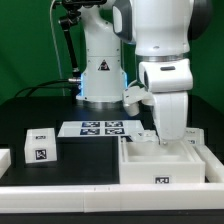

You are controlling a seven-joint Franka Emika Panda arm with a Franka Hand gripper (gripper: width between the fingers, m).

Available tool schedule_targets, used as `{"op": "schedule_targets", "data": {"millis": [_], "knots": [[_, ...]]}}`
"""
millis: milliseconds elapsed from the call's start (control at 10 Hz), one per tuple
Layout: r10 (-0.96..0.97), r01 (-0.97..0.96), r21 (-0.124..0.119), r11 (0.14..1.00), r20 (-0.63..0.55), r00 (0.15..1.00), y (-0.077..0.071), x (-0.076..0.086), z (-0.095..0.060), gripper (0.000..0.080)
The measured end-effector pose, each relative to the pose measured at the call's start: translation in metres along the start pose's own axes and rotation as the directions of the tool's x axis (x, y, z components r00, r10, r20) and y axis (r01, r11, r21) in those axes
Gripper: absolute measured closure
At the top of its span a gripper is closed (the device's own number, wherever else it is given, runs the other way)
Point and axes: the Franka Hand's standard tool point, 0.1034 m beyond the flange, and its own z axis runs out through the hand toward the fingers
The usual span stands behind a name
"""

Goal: Assemble cabinet

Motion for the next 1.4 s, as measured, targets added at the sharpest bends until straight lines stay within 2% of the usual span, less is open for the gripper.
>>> {"op": "schedule_targets", "data": {"millis": [400,600,900,1000,1100,1200,1300,1400], "knots": [[0.012,-0.013,0.023,1.000,0.003,1.000,0.000,0.015,0.001,0.0765],[0.009,-0.009,0.037,0.999,0.006,1.000,0.000,0.016,0.000,0.0765],[-0.015,0.015,0.033,0.999,0.005,1.000,0.001,0.012,-0.001,0.0765],[-0.009,0.009,0.033,0.999,0.006,1.000,0.000,0.009,-0.002,0.0687],[-0.006,0.006,0.032,0.999,0.006,1.000,0.000,0.008,-0.002,0.0504],[0.000,0.000,0.029,1.000,0.007,1.000,0.000,0.007,-0.005,0.0504],[0.008,-0.009,0.026,1.000,0.010,1.000,-0.002,0.004,-0.008,0.0310],[0.032,-0.032,0.019,0.999,0.015,0.999,-0.006,0.001,-0.016,0.0310]]}}
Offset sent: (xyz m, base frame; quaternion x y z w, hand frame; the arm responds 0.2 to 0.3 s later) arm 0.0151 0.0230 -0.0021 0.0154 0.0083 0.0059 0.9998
